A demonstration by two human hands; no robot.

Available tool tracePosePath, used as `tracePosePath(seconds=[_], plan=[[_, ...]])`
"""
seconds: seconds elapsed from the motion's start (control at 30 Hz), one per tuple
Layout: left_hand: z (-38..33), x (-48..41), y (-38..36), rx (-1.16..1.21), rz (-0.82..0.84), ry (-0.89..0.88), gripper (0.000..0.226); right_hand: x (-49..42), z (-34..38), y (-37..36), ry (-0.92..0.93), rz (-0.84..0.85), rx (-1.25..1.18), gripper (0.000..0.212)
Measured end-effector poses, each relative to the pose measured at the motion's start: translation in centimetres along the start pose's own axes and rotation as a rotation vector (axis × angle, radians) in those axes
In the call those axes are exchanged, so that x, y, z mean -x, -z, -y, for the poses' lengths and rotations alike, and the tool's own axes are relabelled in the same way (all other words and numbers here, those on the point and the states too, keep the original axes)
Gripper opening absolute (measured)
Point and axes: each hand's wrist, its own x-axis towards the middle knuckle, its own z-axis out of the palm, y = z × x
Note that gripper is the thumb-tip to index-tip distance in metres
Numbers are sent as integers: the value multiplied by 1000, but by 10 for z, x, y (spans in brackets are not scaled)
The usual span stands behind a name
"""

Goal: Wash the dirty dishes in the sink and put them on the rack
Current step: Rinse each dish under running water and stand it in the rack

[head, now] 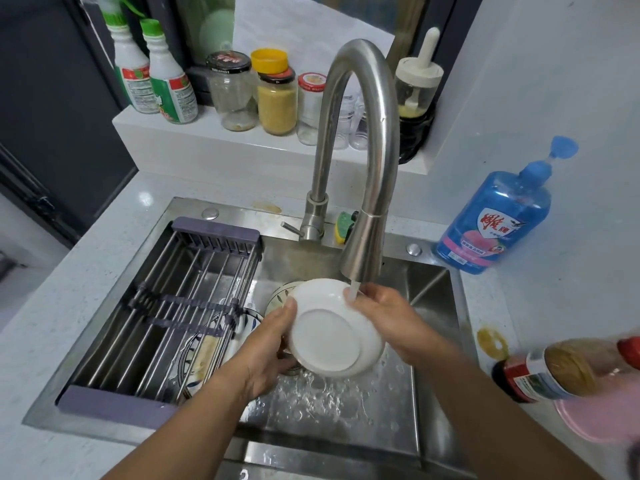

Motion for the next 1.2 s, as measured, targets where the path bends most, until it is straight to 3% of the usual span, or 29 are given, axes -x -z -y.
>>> tracePosePath(seconds=[0.17,0.3,0.37,0.43,0.57,0.7,0.83,0.93,1.2], plan=[[8,-4,-4,45,-100,-78,53,-6,-19,-15,-71,-99,-150,37],[-3,-9,-8,10,-154,-93,55,-4,-27,-19,-44,-121,-111,54],[-9,-7,0,-4,-68,-53,65,-5,-32,-16,-66,-170,-158,50],[-13,0,12,-8,65,-4,61,-5,-38,-13,-140,-190,-323,47],[-15,19,20,-7,228,44,53,1,-50,-27,-302,-181,-629,62],[-33,44,14,-168,163,-77,40,18,-55,-66,-414,-118,-719,50],[-66,74,23,-439,104,-199,28,41,-27,-107,-605,-124,-705,52],[-95,93,43,-566,45,-299,25,52,9,-141,-690,-36,-848,59],[-161,98,96,-846,-275,-563,35,18,73,-224,-689,133,-1220,56]])
